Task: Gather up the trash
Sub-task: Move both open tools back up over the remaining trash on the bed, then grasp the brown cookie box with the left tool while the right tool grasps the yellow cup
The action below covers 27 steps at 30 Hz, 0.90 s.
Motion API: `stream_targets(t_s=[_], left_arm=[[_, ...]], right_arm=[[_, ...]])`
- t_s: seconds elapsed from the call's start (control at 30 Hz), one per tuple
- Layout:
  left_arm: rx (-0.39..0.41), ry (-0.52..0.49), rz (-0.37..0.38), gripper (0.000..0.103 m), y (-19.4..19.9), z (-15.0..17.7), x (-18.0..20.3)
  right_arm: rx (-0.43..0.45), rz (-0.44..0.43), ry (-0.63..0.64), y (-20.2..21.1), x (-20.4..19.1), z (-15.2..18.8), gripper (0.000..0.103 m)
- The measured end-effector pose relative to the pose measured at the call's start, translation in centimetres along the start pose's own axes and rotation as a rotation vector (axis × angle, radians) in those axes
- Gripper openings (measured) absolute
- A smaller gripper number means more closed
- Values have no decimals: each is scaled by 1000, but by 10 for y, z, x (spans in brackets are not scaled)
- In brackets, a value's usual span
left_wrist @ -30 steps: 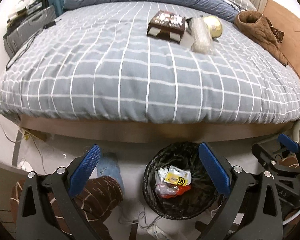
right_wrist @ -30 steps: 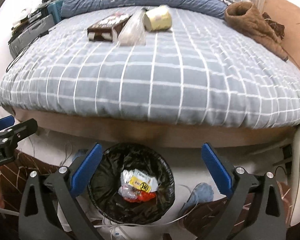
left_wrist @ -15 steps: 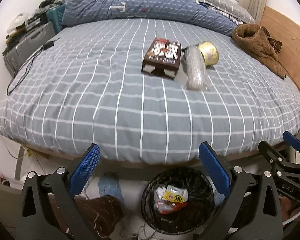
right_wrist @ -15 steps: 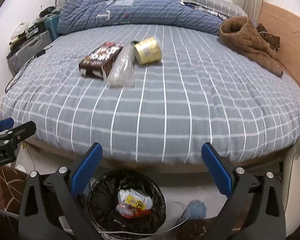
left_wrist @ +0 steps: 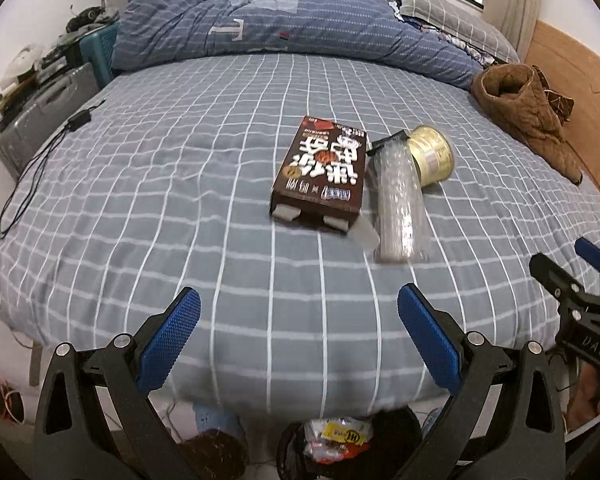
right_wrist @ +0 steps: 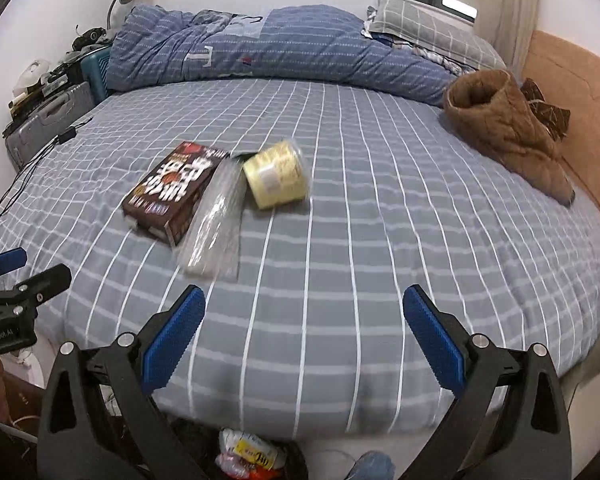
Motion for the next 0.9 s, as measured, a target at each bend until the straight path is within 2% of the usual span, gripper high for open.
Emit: stream_targets(t_s=[0.27, 0.5, 0.9], left_arm=[[-30, -20, -5, 97, -57, -37, 13], [-55, -52, 2, 97, -99, -60, 24], [-56, -103, -16, 97, -130, -74, 37]], right_arm=[[-5, 13, 86, -60, 6, -40, 95], [-15, 1, 147, -103, -1, -60, 95], [-24, 1, 216, -142, -14, -72, 95]])
Point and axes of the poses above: each gripper's, at about its wrist camera, not at the fingertips, and y roughly against the way its jaws point, x to its right, z to its underside, the point moved 1 cm from there along -y, roughly the way its jaws point, and after that the axes turned 5 degrees about -z, right-handed, at the moved point
